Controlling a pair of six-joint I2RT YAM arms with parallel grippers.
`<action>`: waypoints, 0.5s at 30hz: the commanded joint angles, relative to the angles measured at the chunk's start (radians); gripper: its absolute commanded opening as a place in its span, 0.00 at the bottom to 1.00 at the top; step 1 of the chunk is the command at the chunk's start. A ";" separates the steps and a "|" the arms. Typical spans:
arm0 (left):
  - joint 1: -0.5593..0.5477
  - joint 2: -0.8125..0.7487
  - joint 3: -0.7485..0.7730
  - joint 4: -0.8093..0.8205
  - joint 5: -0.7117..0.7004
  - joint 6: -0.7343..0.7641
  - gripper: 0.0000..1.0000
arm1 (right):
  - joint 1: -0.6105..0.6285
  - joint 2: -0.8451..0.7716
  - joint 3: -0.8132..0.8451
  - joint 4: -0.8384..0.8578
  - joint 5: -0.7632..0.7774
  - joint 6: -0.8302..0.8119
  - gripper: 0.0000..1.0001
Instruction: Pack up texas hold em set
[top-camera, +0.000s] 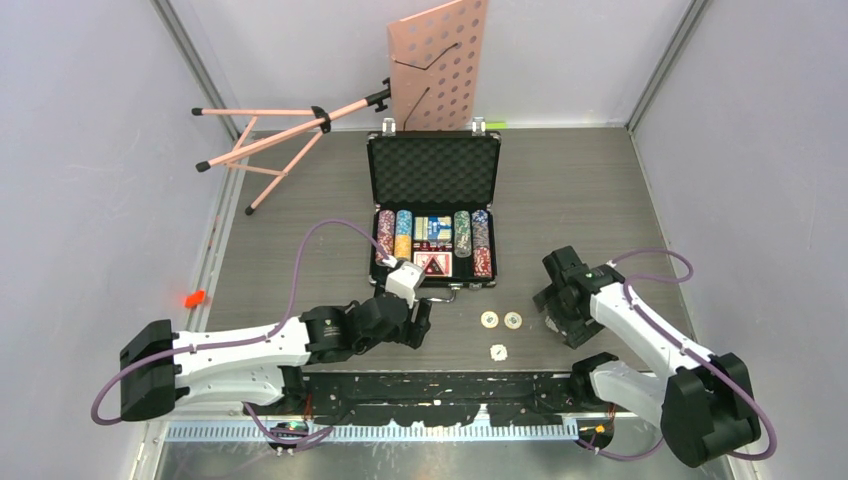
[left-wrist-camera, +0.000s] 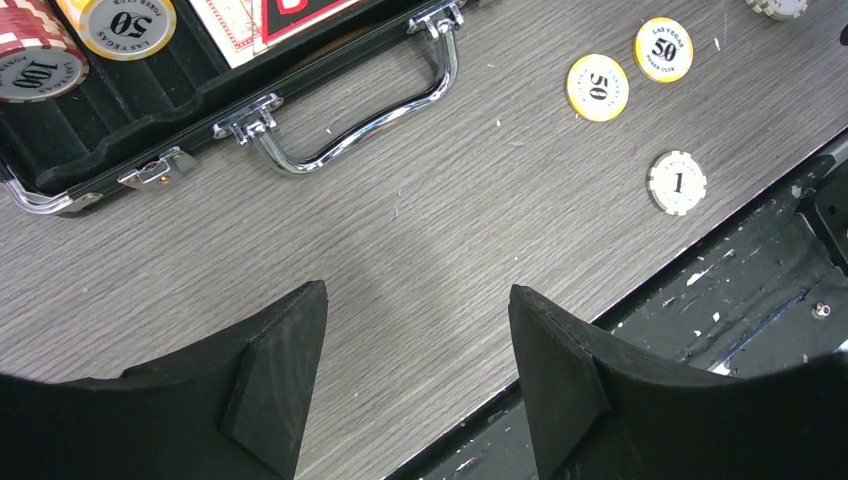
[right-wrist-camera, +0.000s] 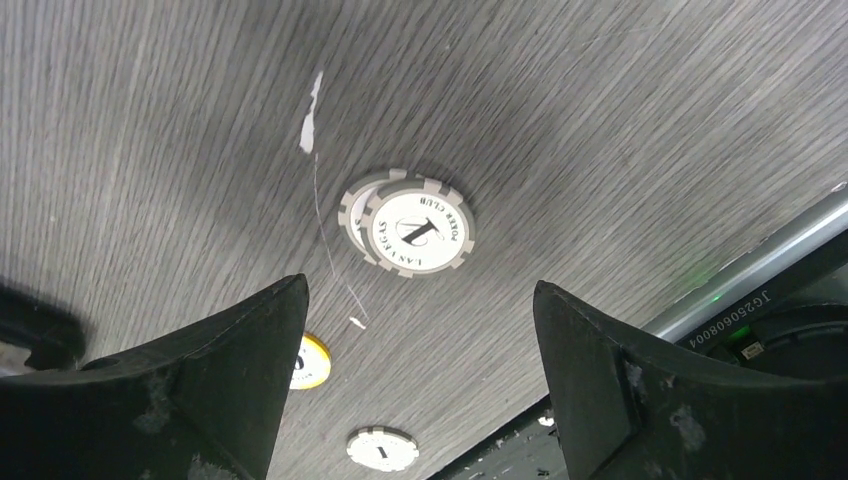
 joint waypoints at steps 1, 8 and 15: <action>0.005 -0.017 -0.008 0.011 0.013 0.026 0.70 | -0.025 0.041 0.019 0.027 0.041 0.024 0.89; 0.008 -0.019 -0.012 0.014 0.022 0.028 0.69 | -0.056 0.104 0.017 0.087 0.055 -0.008 0.85; 0.010 -0.040 -0.019 0.008 0.024 0.026 0.69 | -0.093 0.154 0.014 0.117 0.041 -0.048 0.78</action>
